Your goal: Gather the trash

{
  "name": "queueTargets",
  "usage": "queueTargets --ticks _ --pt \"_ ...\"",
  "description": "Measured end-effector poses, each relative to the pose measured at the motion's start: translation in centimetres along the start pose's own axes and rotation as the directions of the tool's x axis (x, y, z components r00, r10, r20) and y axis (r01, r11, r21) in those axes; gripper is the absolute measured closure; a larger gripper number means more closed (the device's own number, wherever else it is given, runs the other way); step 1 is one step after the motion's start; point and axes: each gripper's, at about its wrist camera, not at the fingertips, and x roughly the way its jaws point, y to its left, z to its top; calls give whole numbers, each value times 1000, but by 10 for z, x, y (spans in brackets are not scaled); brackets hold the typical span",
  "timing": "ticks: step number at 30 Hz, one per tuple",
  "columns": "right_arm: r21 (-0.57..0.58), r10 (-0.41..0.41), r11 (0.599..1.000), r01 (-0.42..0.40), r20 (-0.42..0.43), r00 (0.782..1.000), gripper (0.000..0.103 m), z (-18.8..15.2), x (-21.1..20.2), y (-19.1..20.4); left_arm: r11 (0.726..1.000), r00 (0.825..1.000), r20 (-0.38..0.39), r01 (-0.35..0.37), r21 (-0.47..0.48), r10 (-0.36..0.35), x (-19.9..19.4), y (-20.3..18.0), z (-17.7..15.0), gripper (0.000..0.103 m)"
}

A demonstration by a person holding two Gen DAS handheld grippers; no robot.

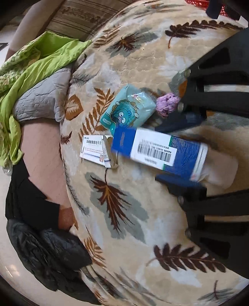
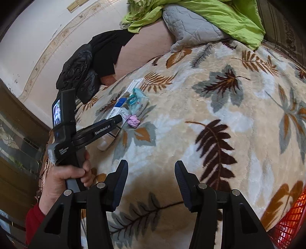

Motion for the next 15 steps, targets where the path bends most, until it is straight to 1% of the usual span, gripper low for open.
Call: queueTargets --ticks 1,4,6,8,10,13,15 --pt "-11 -6 1000 6 8 1000 48 2 1 3 1000 1000 -7 2 -18 -3 -4 2 -4 69" --pt "-65 -19 998 20 21 1000 48 11 10 14 996 999 -24 42 -74 -44 -17 10 -15 70" --pt "-128 -34 991 35 12 999 48 19 25 24 996 998 -24 49 -77 -51 -26 12 -22 70" --pt "-162 -24 987 25 6 1000 48 27 40 32 997 999 -26 43 -71 -45 -31 13 -26 70" --pt "-177 -17 984 14 -16 1000 50 35 58 38 997 999 -29 32 -69 -34 -33 16 -30 70" --pt "-217 -27 976 17 -42 999 52 43 82 47 996 996 -72 40 -81 -45 -27 24 -38 69" --pt "-199 -12 980 2 -50 999 53 47 93 47 997 995 -97 30 -72 -37 -20 26 -43 70"
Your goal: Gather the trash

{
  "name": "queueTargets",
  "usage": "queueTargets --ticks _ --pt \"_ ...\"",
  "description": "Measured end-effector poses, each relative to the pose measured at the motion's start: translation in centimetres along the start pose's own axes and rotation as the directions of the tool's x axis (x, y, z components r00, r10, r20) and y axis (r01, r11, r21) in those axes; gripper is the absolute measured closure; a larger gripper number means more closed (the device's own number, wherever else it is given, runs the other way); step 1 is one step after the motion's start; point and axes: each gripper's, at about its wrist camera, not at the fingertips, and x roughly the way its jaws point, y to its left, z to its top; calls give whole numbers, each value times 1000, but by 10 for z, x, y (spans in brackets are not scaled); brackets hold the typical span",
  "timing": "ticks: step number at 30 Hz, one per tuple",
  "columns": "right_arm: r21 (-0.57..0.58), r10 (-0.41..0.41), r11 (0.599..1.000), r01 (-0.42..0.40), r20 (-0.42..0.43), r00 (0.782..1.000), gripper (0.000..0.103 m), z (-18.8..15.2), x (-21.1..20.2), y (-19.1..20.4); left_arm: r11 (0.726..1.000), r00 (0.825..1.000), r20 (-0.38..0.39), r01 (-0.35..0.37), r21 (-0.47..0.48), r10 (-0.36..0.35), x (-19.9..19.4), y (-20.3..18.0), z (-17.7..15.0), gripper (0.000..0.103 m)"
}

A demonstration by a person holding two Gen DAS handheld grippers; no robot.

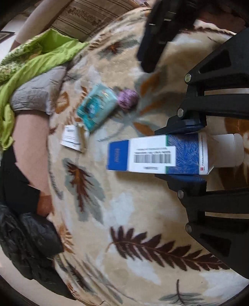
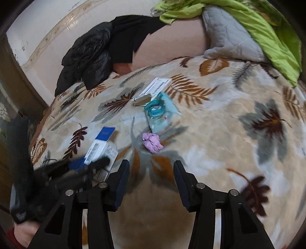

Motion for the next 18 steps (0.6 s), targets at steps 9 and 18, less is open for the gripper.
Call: queueTargets --ticks 9,18 --pt "-43 -61 997 60 -23 998 56 17 46 13 998 996 84 -12 -65 18 -20 26 8 71" --pt "-44 -73 996 73 14 997 74 11 35 11 997 993 115 -30 -67 38 -28 24 12 71"
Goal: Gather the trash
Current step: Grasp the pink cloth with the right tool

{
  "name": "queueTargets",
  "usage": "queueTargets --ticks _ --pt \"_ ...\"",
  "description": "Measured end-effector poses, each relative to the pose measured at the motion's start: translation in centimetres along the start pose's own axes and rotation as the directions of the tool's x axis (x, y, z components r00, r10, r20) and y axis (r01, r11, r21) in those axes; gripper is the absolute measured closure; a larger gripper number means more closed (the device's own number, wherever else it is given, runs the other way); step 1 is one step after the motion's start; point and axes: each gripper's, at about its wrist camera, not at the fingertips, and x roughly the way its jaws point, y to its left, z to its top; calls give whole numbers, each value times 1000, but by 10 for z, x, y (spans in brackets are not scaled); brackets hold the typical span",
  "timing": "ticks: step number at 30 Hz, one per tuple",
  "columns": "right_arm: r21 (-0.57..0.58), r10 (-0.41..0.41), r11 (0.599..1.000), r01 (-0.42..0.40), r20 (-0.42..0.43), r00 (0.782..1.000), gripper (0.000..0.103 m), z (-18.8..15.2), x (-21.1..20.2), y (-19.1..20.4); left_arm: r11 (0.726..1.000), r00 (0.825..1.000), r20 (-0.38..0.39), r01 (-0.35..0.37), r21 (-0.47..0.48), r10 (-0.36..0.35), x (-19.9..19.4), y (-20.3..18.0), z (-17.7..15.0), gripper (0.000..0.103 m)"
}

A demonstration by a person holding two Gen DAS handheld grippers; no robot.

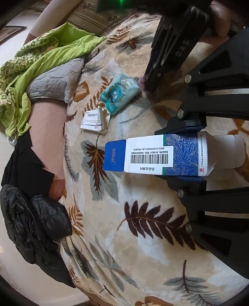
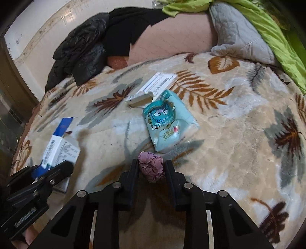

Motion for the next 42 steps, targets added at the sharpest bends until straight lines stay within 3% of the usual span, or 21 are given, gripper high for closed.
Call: queueTargets --ticks 6,11,21,28,34,42 --pt "12 -16 1000 15 66 998 74 -19 -55 -8 1000 998 58 -15 22 13 -21 -19 -3 71" --pt "22 -7 1000 4 135 991 74 -43 -106 -11 993 991 117 -72 98 60 -49 -44 -13 71" --pt "21 20 999 -25 210 977 74 -90 -177 -12 993 990 141 -36 108 21 -119 -77 -69 71" --pt "4 53 999 -54 201 978 74 -121 -194 -7 993 979 186 -101 69 86 -149 -83 -122 70" --pt "-9 44 999 -43 206 978 74 -123 -193 -4 986 960 239 -158 47 143 -154 -77 -125 70" --pt "-29 32 999 -27 205 978 74 -122 -188 2 983 958 240 -175 58 156 -146 -72 -124 70"
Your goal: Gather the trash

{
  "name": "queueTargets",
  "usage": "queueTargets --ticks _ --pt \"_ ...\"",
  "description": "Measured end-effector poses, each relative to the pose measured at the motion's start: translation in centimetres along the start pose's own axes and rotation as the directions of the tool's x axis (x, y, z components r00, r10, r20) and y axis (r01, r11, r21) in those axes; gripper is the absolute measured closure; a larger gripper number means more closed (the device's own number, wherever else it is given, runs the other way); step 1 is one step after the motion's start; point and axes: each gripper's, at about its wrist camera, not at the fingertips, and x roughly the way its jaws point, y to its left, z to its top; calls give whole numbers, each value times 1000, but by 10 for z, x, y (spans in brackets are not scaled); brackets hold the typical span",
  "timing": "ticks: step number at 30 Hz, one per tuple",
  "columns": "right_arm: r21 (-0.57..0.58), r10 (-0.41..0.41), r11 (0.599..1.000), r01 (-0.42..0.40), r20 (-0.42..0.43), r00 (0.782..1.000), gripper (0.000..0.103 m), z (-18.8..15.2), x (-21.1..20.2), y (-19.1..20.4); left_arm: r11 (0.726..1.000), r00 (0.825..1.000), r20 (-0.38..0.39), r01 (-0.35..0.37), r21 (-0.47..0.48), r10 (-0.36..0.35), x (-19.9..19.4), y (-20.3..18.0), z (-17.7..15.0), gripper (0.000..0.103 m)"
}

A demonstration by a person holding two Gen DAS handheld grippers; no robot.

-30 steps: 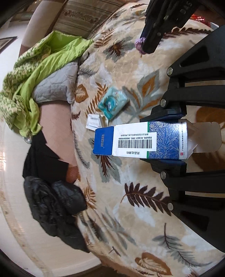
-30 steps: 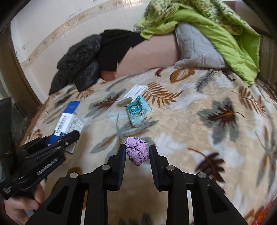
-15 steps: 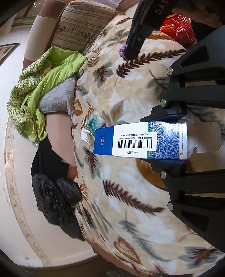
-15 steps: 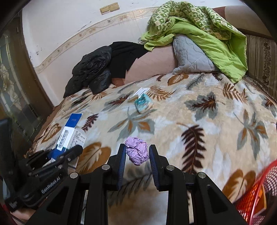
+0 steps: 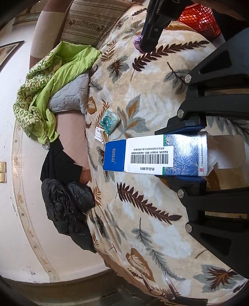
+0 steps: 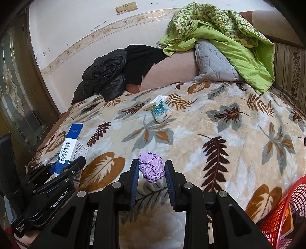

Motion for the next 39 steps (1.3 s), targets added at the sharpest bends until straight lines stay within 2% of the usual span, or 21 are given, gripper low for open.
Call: queueTargets --ticks 23,39 --pt "-12 -4 1000 4 0 1000 74 2 4 6 999 1000 17 -6 35 5 1 -4 3 70" --pt "-17 -1 1000 1 5 1000 74 3 2 7 996 995 32 -92 -8 92 0 13 4 70"
